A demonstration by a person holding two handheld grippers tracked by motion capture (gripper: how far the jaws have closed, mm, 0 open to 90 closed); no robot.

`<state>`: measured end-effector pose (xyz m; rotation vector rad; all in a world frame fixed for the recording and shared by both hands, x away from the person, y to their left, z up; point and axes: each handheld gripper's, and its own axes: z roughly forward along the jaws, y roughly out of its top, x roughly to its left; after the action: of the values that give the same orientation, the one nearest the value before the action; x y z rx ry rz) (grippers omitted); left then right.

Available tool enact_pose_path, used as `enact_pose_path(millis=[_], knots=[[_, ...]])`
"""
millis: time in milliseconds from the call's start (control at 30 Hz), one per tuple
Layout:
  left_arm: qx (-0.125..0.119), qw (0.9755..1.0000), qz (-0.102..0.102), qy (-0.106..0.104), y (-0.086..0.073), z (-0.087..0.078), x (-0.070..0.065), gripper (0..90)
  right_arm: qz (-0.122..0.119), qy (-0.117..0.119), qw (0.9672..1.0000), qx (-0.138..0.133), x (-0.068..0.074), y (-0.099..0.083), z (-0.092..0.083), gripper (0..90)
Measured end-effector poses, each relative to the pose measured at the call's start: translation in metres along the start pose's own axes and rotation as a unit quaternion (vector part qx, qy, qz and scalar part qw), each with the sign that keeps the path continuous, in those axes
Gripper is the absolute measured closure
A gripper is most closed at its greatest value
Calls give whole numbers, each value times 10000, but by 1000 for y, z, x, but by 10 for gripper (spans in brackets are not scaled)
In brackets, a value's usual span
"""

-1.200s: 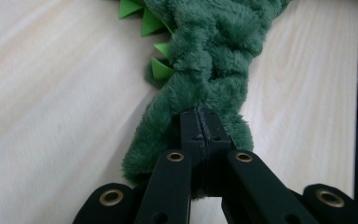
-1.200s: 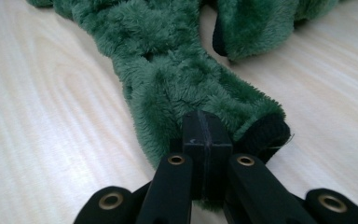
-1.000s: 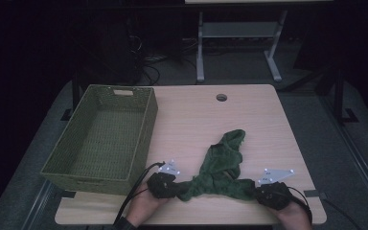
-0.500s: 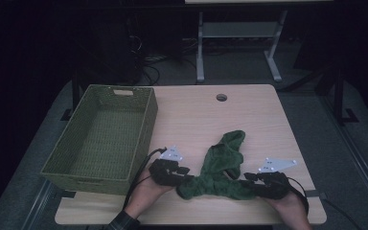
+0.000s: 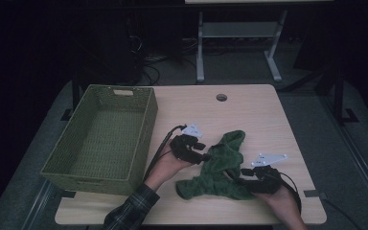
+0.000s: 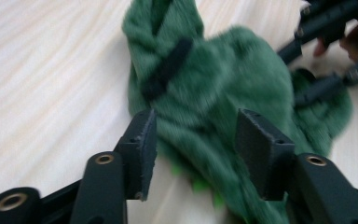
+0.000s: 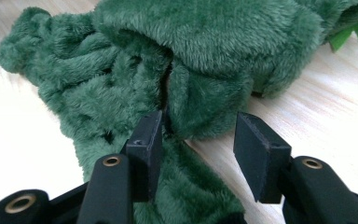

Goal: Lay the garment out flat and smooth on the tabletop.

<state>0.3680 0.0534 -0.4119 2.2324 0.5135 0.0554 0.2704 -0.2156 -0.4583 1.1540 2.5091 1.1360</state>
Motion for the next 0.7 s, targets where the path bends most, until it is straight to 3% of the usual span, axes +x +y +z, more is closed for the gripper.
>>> enact_pose_path(millis=[133, 367, 433, 600, 700], knots=[[-54, 9999, -50, -132, 12, 15, 6, 448, 19, -25, 10000, 43, 0, 0, 4, 516], [22, 9994, 73, -333, 23, 39, 8, 441, 3, -29, 10000, 29, -3, -1, 7, 550], [98, 9991, 112, -389, 23, 43, 8, 502, -17, -53, 10000, 26, -3, -1, 7, 597], [235, 9987, 114, -432, 22, 42, 7, 800, -26, -141, 9999, 55, -4, -1, 7, 745], [130, 9991, 63, -409, 23, 35, 6, 850, -15, -196, 9998, 51, -6, -1, 5, 775]])
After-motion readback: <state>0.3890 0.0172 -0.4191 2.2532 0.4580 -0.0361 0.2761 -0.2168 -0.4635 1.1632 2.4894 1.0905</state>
